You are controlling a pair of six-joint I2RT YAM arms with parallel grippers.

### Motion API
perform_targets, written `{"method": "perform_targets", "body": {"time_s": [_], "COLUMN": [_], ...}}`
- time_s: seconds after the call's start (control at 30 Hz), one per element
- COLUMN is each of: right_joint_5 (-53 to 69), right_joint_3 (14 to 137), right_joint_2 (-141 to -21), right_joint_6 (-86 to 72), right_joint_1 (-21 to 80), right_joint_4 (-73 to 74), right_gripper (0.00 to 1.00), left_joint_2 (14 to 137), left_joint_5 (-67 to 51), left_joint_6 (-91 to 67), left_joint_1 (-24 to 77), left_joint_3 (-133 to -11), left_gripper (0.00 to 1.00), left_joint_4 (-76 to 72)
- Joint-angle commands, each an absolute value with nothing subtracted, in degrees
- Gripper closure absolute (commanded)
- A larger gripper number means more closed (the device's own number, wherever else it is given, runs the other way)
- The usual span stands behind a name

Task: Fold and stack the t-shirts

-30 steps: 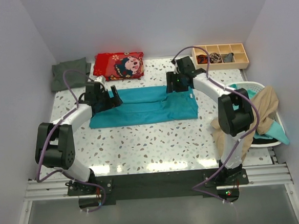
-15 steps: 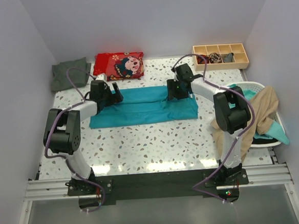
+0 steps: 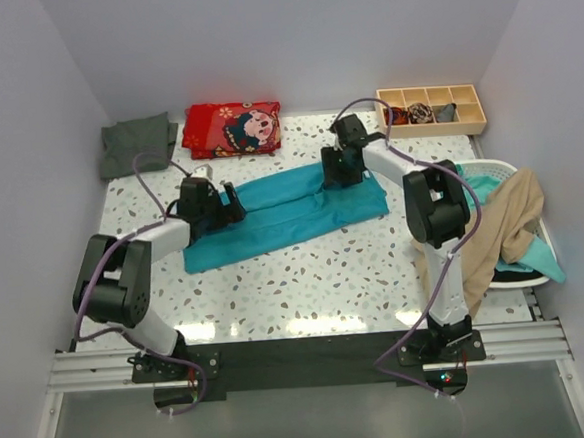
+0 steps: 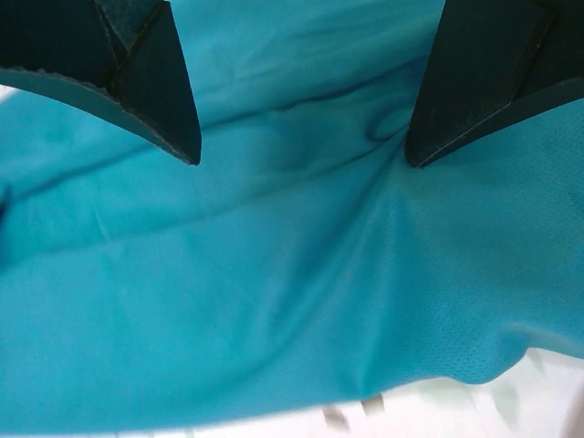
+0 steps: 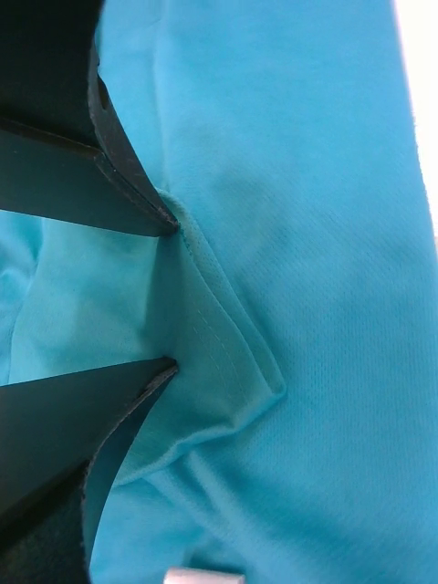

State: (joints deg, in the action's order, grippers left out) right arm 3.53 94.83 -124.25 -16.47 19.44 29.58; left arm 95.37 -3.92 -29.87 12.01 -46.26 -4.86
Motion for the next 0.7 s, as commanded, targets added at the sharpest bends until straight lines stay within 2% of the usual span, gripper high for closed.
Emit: {"method": "perform_targets", "body": {"time_s": [0.0,0.33,0.53,0.57,0.67], "right_joint_5": [3.34,11.67,21.51,27.19,29.70], "right_joint_3": [100.98,117.93,141.39,143.50,136.37], "right_joint_2": [-129.90,-139.30,-152.20,-152.40,-146.73], "right_joint_6": [-14.59,-11.78,-10.20,-9.93,-10.72], "right_joint_1": [19.42,20.57,21.80,21.80,21.80], "right_joint_4": [35.86,44.11,52.72,52.04,43.27], "right_gripper": [0.39,0.37,0.36,0.36,0.36], "left_joint_2": [88.08,65.94,59.42,57.85,53.11], "left_joint_5": [-7.90,-12.74,-21.87,-23.28,-18.84], "left_joint_6": [-35.49,-43.84,-44.83,-44.82,-44.04], "left_joint_1": [16.43,26.62,32.60,33.74,34.63], "left_joint_3": [-35.96,-23.30,-22.32,-23.02,-26.43], "left_gripper": [0.00,0.00,0.00,0.00,0.00], "left_joint_4": [6.32,18.02,21.19,21.09,21.70]}}
